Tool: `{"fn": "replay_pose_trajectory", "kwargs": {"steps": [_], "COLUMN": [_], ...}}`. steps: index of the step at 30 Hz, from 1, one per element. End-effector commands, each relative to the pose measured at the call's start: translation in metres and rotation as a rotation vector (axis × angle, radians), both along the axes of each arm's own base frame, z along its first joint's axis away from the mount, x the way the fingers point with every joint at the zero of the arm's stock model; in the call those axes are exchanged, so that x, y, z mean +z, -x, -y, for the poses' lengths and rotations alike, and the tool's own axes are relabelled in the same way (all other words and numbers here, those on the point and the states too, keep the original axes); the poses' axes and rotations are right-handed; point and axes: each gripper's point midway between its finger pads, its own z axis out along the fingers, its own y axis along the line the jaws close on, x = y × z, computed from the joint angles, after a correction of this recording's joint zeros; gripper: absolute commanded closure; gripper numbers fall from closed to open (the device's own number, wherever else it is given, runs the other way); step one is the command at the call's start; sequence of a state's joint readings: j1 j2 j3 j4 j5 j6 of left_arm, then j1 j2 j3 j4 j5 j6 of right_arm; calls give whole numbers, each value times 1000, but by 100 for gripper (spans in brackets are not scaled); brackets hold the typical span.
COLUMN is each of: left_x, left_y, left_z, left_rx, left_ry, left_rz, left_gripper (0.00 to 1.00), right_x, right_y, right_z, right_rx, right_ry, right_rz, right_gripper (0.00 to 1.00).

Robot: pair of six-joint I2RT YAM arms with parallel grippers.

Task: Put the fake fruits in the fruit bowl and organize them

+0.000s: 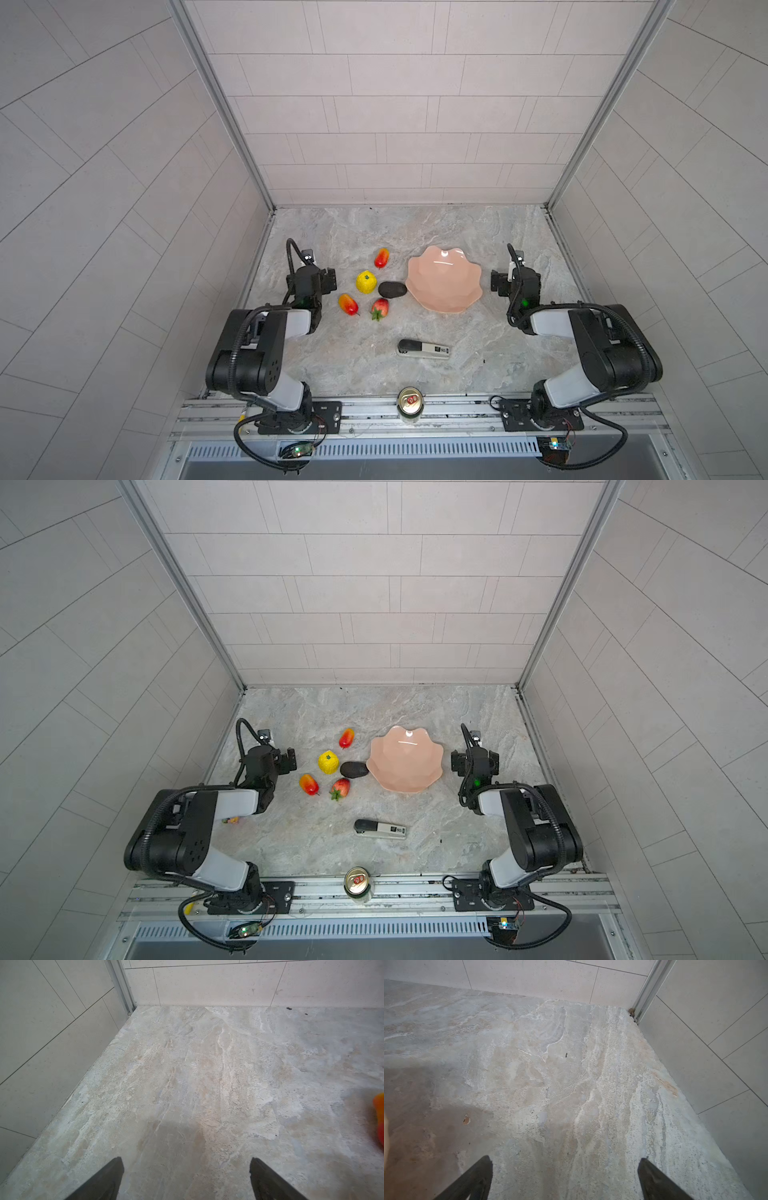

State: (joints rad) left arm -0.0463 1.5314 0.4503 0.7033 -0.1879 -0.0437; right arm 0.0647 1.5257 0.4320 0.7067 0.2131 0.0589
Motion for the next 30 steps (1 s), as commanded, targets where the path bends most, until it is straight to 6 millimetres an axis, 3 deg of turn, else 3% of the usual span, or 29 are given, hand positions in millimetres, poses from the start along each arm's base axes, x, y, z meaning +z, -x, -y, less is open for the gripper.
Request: {"fn": "replay_pose_trajectory", "kwargs": {"steps": [1, 30], "left_x": [4, 6], "left_y": [-3, -2], "left_z": [-2, -1], "left_rx": [10, 6], "left_ry": [-13, -14], "left_rz": [12, 18], "left_gripper": [0, 0], "right_x": [9, 13], "right_y": [-3, -3], "right_z": [1, 2], "right_rx": [1, -1], "right_ry": [6, 7], "right_rz": [24, 32], "right_gripper": [0, 0]}}
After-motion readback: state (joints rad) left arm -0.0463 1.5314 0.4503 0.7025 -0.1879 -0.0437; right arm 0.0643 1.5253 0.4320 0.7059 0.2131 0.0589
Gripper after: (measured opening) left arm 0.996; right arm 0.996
